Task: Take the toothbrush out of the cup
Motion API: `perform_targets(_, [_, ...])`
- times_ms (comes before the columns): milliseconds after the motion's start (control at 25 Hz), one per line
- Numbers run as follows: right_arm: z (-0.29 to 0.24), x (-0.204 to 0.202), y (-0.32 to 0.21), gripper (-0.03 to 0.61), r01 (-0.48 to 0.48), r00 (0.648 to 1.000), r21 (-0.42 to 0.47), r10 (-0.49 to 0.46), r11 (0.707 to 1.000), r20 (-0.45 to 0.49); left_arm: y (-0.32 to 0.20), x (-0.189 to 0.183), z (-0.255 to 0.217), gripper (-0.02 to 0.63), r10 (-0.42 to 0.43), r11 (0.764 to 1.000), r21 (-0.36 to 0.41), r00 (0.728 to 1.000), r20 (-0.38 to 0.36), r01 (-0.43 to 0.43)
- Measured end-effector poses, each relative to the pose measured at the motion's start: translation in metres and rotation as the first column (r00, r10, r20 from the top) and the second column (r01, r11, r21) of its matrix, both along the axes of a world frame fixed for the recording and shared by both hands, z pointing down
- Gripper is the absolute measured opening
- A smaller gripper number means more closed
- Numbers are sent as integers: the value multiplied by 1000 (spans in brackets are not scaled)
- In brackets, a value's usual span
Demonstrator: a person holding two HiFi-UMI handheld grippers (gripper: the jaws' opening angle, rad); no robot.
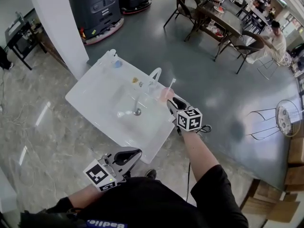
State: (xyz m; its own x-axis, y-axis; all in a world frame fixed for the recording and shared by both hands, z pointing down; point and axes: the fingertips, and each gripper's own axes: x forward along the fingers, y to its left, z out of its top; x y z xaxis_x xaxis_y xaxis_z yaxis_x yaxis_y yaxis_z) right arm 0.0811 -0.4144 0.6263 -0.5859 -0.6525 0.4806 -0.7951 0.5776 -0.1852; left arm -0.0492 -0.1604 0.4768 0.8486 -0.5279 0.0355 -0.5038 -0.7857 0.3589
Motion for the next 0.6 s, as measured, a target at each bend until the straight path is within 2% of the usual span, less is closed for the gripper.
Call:
perform_targets(400, [29,11,-47,177,-76,997,-67,74,995,-24,-3,0,4,-2,5,1000,-5,1000,8,-5])
perform_targets(600, [41,17,-74,179,-141,990,-87,141,986,-2,-4,-3,13,-2,13,1000,-25,1000,15,-12])
